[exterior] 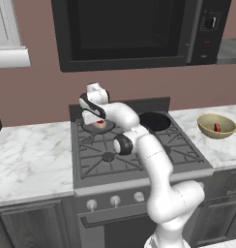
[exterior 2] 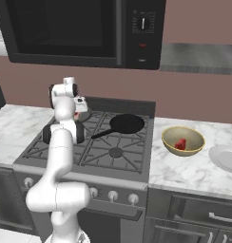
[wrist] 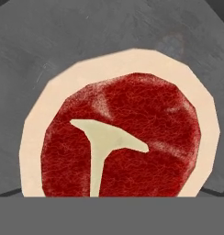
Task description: Place one of the steaks on the plate and the other in the bowl. Then place the bowl in the fridge.
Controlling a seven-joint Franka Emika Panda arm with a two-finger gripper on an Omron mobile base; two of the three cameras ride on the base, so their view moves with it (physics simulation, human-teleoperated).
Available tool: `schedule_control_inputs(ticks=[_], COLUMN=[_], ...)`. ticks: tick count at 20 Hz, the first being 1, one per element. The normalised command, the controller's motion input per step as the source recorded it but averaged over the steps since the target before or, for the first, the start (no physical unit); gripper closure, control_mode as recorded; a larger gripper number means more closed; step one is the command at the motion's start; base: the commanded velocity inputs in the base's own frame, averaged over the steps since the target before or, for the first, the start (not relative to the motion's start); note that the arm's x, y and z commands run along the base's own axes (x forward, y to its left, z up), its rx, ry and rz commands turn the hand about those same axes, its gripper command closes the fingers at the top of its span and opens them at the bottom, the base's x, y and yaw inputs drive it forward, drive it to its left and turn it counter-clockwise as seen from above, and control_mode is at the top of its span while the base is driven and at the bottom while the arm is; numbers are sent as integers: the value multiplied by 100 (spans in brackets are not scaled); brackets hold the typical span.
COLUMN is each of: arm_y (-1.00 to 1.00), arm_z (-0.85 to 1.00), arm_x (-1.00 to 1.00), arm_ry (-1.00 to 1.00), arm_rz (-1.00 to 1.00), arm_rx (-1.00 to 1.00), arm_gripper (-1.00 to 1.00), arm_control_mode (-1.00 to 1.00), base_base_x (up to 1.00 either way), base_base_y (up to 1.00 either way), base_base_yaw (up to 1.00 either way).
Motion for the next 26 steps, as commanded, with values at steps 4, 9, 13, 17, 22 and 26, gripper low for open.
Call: schedule_control_inputs(ticks=[4,9,13,17,22,26], arm_y=[0,0,0,0,-1,-3], arm_z=[0,17,10,7,1,-7], arm_x=[0,-21,-59,-41,-7,-2], arm_ry=[0,-5,-19,-41,-36,-21], arm_rz=[0,0,0,0,0,0], arm_rx=[0,0,0,0,3,7], arm_gripper=[100,100,100,100,100,100], arm_control_mode=[-100,-100,-100,-100,-100,-100], base_base_x=[0,0,0,0,0,0], base_base_y=[0,0,0,0,0,0], base_base_yaw=[0,0,0,0,0,0])
